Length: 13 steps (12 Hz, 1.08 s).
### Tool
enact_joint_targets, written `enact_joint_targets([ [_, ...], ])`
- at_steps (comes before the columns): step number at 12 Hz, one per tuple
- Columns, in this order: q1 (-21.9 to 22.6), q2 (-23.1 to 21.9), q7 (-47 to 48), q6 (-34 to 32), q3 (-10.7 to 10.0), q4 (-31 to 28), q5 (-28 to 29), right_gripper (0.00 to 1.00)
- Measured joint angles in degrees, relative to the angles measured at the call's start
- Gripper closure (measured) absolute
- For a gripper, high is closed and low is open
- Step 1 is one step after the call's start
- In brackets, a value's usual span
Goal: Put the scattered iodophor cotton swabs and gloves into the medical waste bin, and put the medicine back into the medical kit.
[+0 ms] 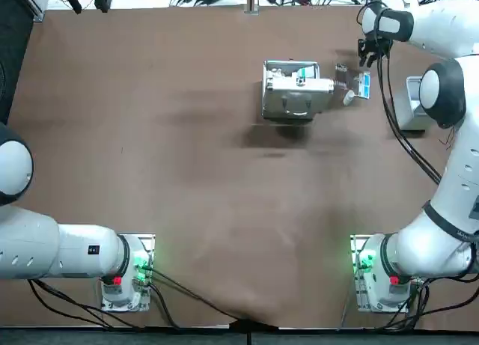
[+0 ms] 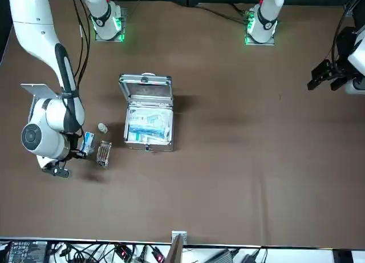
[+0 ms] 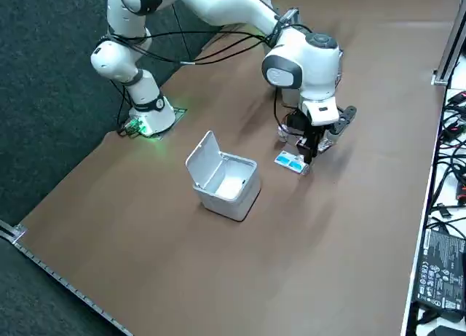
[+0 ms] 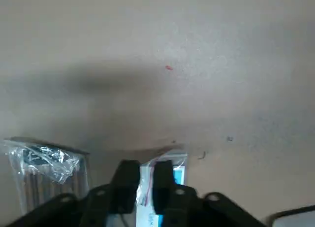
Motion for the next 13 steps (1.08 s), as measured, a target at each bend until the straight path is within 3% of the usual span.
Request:
enact_joint_targets([
  [1,-0.1,-0.1,0.0,0.0,0.0,0.0,0.0,0.88],
  [2,-0.2,-0.2,0.0,-0.1,0.0,0.0,0.0,0.99],
  [13,-3.0,-8.7,0.0,-8.8,-0.1,1.6,0.6,0.99],
])
